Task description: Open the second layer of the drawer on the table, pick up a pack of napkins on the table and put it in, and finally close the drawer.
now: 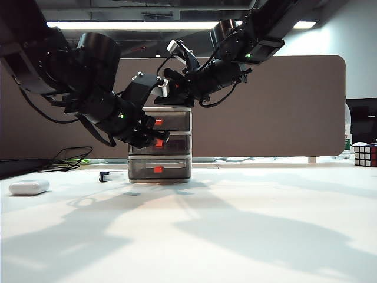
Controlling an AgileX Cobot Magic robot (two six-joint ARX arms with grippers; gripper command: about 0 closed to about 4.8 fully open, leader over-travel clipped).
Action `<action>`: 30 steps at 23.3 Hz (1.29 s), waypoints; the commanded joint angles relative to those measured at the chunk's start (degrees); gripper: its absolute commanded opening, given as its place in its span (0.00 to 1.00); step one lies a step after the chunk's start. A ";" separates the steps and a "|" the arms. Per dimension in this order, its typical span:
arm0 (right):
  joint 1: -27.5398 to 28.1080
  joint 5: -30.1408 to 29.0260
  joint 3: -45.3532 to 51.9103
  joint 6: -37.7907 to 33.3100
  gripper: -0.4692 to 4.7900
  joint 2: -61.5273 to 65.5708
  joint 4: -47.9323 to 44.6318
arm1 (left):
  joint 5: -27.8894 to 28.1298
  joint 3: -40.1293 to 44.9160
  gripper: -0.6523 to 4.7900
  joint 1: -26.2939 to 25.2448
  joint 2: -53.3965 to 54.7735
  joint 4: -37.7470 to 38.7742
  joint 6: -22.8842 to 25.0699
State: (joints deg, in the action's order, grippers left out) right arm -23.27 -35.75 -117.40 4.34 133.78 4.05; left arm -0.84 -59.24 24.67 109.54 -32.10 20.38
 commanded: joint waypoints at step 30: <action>4.28 17.38 77.00 0.70 0.08 -81.37 -1.31 | 1.86 43.76 0.11 -3.96 -97.20 36.06 -20.44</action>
State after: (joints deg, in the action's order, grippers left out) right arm -18.83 -19.86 -43.46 6.37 55.37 4.12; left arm 1.54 -15.46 20.75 14.35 0.71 0.30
